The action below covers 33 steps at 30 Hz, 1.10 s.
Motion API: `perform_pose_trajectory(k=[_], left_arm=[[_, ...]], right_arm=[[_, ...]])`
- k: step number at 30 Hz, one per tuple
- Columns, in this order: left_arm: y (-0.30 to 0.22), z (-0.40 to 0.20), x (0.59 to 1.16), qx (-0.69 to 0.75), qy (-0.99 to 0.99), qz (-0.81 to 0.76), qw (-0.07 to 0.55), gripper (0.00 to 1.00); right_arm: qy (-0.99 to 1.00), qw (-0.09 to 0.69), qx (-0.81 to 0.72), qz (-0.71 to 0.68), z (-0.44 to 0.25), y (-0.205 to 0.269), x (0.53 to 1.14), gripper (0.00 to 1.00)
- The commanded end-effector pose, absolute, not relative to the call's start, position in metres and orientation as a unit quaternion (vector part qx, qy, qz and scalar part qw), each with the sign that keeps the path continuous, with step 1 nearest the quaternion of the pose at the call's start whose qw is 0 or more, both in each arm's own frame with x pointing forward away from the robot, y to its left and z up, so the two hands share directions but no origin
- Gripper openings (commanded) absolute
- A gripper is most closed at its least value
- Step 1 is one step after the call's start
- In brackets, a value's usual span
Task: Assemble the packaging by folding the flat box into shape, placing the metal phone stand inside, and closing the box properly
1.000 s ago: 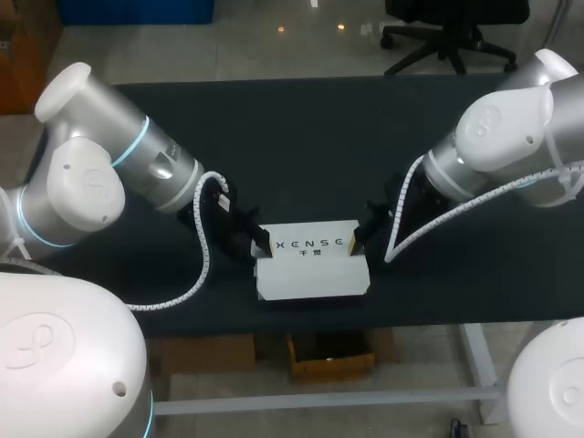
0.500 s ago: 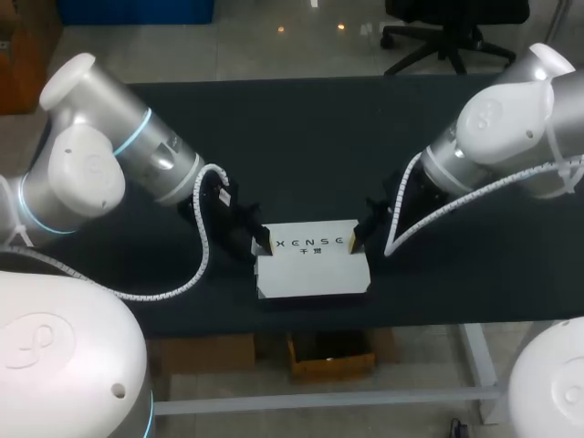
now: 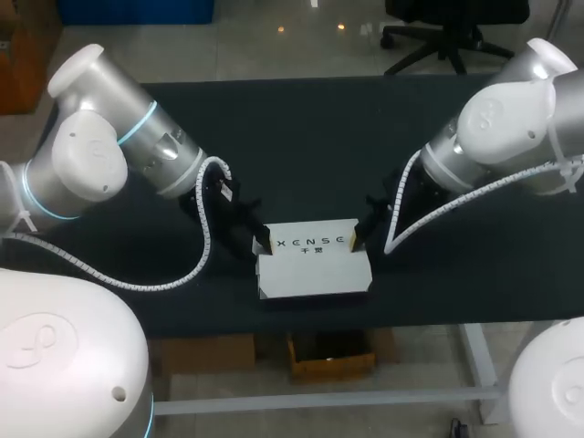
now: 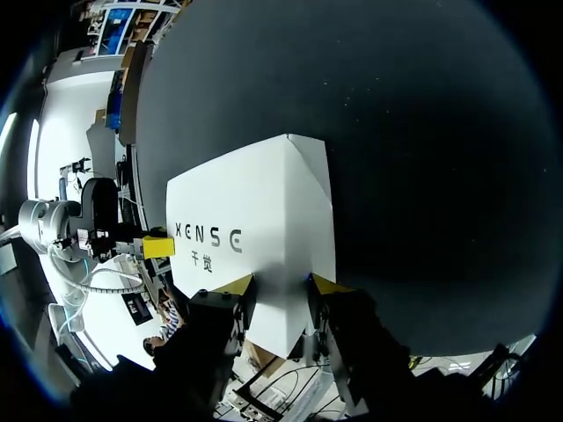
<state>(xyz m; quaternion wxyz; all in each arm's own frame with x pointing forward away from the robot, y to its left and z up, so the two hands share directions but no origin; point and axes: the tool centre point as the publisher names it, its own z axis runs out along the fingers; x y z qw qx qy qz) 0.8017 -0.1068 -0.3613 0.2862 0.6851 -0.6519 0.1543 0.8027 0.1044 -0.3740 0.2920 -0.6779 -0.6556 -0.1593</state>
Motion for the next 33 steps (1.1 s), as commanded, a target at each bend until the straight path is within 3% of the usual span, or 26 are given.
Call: perform_pose_trajectory(k=[1,33], left_arm=[[-0.112,-0.361,0.806,0.683,-0.653,0.144,0.293,0.39],[-0.114,-0.346,0.810,0.678,-0.643,0.096,0.344,0.41]], right_arm=[[-0.656,0.290,-0.679,-0.157,-0.372,0.110,0.802,0.36],[-0.651,0.298,-0.682,-0.147,-0.364,0.107,0.804,0.35]])
